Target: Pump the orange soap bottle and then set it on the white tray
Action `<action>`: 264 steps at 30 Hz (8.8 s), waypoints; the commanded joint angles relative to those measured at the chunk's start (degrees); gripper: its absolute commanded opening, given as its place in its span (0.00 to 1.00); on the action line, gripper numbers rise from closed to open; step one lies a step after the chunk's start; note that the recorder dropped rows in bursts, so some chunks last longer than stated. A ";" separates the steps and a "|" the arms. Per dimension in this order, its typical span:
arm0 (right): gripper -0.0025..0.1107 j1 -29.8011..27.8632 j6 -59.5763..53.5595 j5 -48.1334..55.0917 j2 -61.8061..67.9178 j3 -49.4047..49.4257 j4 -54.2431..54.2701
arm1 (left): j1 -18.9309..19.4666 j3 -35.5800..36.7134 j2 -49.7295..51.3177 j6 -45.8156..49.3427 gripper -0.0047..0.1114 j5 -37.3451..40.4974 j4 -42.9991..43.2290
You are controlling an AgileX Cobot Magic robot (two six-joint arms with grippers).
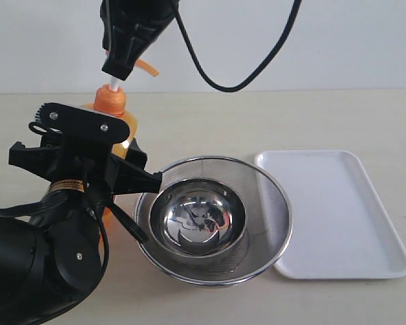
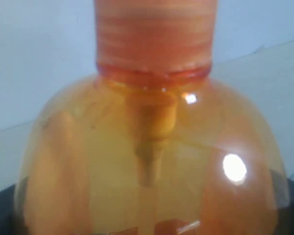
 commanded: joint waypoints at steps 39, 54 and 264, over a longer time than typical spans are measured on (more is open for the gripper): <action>0.02 -0.04 0.65 6.13 2.50 0.88 4.98 | -0.24 -0.68 -0.28 0.19 0.08 -3.39 1.74; 0.02 -0.04 0.42 4.95 2.50 2.86 4.78 | -0.24 -0.68 -0.28 0.19 0.08 -3.37 1.91; 0.02 -7.38 7.23 -11.07 -5.99 9.59 16.95 | -0.24 -0.68 -0.28 0.19 0.08 -1.76 3.24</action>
